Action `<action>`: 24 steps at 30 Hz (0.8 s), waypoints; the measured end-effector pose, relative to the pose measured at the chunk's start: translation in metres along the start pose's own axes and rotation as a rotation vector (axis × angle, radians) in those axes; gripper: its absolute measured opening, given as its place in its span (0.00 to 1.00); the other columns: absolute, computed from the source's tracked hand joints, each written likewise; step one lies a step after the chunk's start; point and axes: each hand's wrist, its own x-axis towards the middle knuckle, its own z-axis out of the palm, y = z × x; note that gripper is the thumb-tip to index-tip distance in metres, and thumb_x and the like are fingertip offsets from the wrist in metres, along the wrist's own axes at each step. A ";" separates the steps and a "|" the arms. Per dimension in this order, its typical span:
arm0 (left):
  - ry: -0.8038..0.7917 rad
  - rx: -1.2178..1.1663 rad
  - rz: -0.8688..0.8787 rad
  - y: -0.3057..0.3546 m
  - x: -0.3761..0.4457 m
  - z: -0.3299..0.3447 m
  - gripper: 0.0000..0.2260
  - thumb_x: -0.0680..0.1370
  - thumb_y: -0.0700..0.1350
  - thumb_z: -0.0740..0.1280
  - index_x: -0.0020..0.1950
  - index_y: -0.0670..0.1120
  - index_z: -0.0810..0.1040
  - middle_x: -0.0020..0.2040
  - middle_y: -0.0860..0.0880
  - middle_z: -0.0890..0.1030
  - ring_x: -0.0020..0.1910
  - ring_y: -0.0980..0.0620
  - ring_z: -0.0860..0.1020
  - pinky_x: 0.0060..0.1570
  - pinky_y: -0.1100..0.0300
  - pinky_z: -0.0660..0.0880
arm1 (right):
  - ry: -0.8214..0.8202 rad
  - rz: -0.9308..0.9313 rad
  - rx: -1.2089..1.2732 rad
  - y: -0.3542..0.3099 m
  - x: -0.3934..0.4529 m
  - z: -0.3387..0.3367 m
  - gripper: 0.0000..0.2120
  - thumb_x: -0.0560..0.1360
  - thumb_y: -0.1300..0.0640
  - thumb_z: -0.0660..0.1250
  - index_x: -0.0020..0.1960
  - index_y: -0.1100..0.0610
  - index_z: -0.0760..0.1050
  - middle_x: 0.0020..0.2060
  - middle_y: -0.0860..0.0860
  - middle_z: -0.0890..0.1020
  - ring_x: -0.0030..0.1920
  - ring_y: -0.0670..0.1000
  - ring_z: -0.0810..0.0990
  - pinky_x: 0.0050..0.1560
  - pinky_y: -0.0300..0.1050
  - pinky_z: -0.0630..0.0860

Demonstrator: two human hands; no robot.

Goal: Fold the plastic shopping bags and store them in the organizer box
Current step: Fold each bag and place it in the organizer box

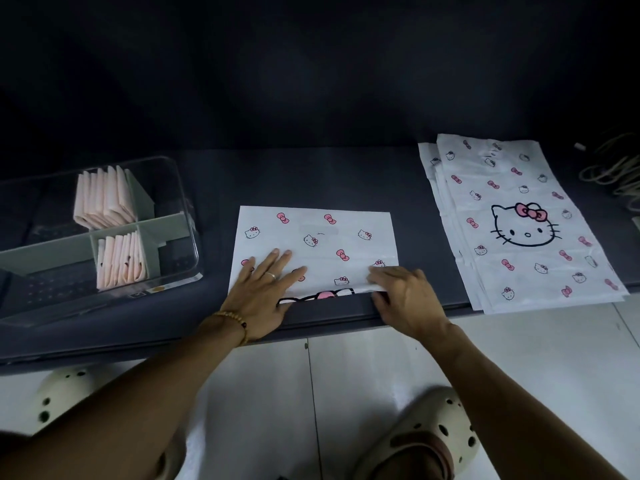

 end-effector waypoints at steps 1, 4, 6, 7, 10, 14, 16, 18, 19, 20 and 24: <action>-0.033 -0.023 0.021 -0.003 0.000 -0.006 0.27 0.80 0.47 0.58 0.77 0.59 0.51 0.79 0.53 0.44 0.77 0.53 0.41 0.74 0.51 0.39 | -0.019 0.030 0.024 0.002 0.000 -0.003 0.08 0.69 0.64 0.71 0.48 0.59 0.83 0.51 0.54 0.85 0.49 0.58 0.84 0.48 0.50 0.75; -0.106 -0.231 0.008 -0.015 0.000 -0.032 0.20 0.82 0.43 0.56 0.73 0.54 0.65 0.77 0.53 0.58 0.76 0.54 0.53 0.74 0.60 0.49 | -0.064 0.233 0.190 0.006 0.005 -0.013 0.06 0.75 0.61 0.67 0.41 0.58 0.80 0.34 0.54 0.82 0.34 0.59 0.79 0.36 0.45 0.74; -0.094 -0.422 -0.122 -0.022 -0.003 -0.052 0.12 0.82 0.45 0.57 0.61 0.51 0.78 0.64 0.48 0.77 0.69 0.47 0.69 0.64 0.66 0.63 | -0.128 0.397 0.349 0.010 0.011 -0.019 0.10 0.75 0.57 0.67 0.36 0.57 0.76 0.28 0.50 0.76 0.29 0.53 0.74 0.30 0.40 0.69; -0.068 -0.503 -0.185 -0.027 -0.004 -0.059 0.11 0.82 0.46 0.58 0.53 0.48 0.80 0.54 0.46 0.80 0.62 0.43 0.74 0.58 0.65 0.68 | -0.139 0.449 0.434 0.011 0.013 -0.021 0.09 0.75 0.57 0.67 0.37 0.56 0.77 0.30 0.49 0.77 0.31 0.51 0.74 0.31 0.39 0.69; 0.025 -0.608 -0.300 -0.039 -0.008 -0.063 0.14 0.80 0.46 0.62 0.42 0.38 0.78 0.41 0.40 0.79 0.44 0.42 0.77 0.46 0.54 0.73 | -0.132 0.512 0.541 0.015 0.011 -0.023 0.06 0.77 0.56 0.66 0.50 0.56 0.80 0.44 0.50 0.83 0.45 0.51 0.80 0.48 0.43 0.76; 0.150 -0.606 -0.458 -0.038 -0.015 -0.044 0.08 0.79 0.46 0.65 0.43 0.45 0.80 0.36 0.49 0.80 0.33 0.54 0.74 0.33 0.64 0.67 | -0.183 0.645 0.408 0.016 0.011 -0.009 0.13 0.78 0.52 0.62 0.57 0.60 0.75 0.51 0.57 0.81 0.53 0.61 0.77 0.55 0.51 0.74; 0.168 -0.565 -0.515 -0.034 -0.013 -0.033 0.10 0.79 0.47 0.64 0.49 0.43 0.81 0.45 0.45 0.83 0.40 0.48 0.77 0.41 0.61 0.71 | -0.191 0.705 0.319 0.014 0.013 -0.001 0.15 0.79 0.50 0.61 0.57 0.62 0.74 0.54 0.60 0.79 0.55 0.64 0.76 0.54 0.51 0.73; 0.194 -0.512 -0.573 -0.029 -0.009 -0.028 0.13 0.80 0.49 0.62 0.56 0.41 0.79 0.52 0.40 0.82 0.49 0.41 0.78 0.51 0.53 0.75 | -0.155 0.720 0.263 0.012 0.014 0.005 0.17 0.80 0.50 0.60 0.59 0.63 0.72 0.56 0.61 0.79 0.56 0.65 0.76 0.54 0.52 0.72; 0.203 -0.472 -0.592 -0.027 -0.007 -0.027 0.14 0.81 0.50 0.61 0.58 0.41 0.78 0.54 0.39 0.82 0.52 0.38 0.78 0.54 0.49 0.75 | -0.133 0.722 0.244 0.012 0.015 0.008 0.17 0.80 0.50 0.59 0.60 0.63 0.72 0.57 0.61 0.79 0.56 0.65 0.76 0.54 0.53 0.72; 0.209 -0.426 -0.608 -0.025 -0.005 -0.026 0.15 0.81 0.50 0.60 0.60 0.42 0.77 0.55 0.39 0.81 0.54 0.36 0.77 0.55 0.46 0.75 | -0.118 0.726 0.226 0.012 0.015 0.010 0.18 0.81 0.50 0.58 0.62 0.63 0.71 0.57 0.61 0.79 0.57 0.65 0.76 0.54 0.53 0.72; 0.240 -0.320 -0.672 -0.020 0.002 -0.022 0.16 0.80 0.53 0.61 0.60 0.43 0.76 0.54 0.39 0.81 0.55 0.35 0.77 0.52 0.45 0.75 | -0.060 0.764 0.181 0.014 0.018 0.017 0.17 0.80 0.49 0.59 0.61 0.60 0.72 0.53 0.61 0.80 0.54 0.65 0.77 0.47 0.51 0.70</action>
